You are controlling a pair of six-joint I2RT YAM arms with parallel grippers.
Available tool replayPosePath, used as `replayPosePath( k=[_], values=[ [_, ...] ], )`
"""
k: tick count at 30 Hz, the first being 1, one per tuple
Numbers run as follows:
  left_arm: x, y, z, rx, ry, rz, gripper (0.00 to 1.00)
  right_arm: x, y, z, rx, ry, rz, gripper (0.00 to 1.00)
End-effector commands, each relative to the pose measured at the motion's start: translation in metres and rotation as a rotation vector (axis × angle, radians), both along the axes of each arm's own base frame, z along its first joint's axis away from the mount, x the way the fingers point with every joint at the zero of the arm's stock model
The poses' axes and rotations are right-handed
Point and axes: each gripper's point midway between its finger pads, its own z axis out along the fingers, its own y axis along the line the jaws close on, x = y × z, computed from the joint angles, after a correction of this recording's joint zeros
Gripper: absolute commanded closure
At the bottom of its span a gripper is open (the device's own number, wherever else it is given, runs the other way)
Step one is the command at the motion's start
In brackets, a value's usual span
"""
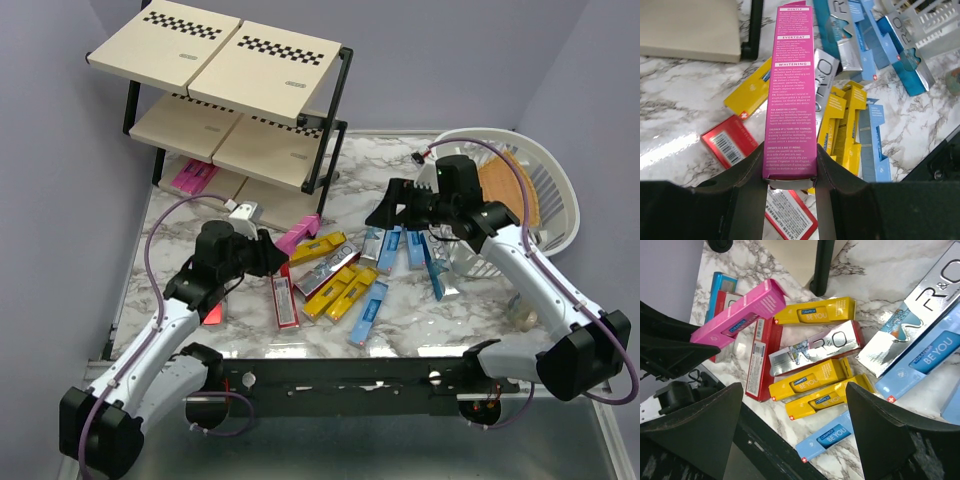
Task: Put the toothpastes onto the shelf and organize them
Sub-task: Place the toothpaste on the shelf.
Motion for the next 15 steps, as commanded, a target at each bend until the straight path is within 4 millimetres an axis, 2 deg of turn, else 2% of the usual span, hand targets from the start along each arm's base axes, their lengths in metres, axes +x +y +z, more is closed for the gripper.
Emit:
replayPosePath(
  k=[1, 4, 5, 7, 8, 9, 10, 11, 13, 15],
  values=[
    [0.003, 0.021, -0.003, -0.062, 0.081, 0.096, 0.99, 0.013, -0.012, -0.003, -0.056, -0.035, -0.039, 0.08],
    [0.016, 0.034, -0.002, -0.093, 0.095, 0.172, 0.99, 0.016, -0.013, -0.001, -0.065, -0.043, -0.033, 0.08],
    [0.024, 0.036, 0.004, -0.134, 0.086, 0.205, 1.00, 0.018, -0.014, -0.002, -0.074, -0.047, -0.033, 0.08],
    [0.040, 0.053, 0.001, -0.181, 0.110, 0.296, 1.00, 0.021, -0.016, 0.000, -0.083, -0.057, -0.035, 0.08],
    [0.049, 0.056, 0.006, -0.216, 0.094, 0.316, 1.00, 0.021, -0.016, 0.000, -0.088, -0.066, -0.027, 0.08],
    [0.058, 0.068, 0.007, -0.263, 0.114, 0.383, 1.00, 0.021, -0.016, 0.001, -0.090, -0.069, -0.021, 0.08],
    [0.065, 0.071, 0.002, -0.280, 0.138, 0.410, 1.00, 0.020, -0.015, 0.003, -0.085, -0.074, -0.012, 0.08],
    [0.074, 0.077, 0.007, -0.306, 0.119, 0.439, 1.00, 0.020, -0.015, 0.003, -0.085, -0.078, -0.004, 0.08],
    [0.088, 0.091, 0.003, -0.356, 0.146, 0.515, 1.00, 0.017, -0.013, 0.002, -0.077, -0.080, 0.013, 0.08],
    [0.101, 0.099, 0.014, -0.391, 0.109, 0.534, 1.00, 0.015, -0.013, 0.003, -0.069, -0.099, 0.028, 0.08]
  ],
)
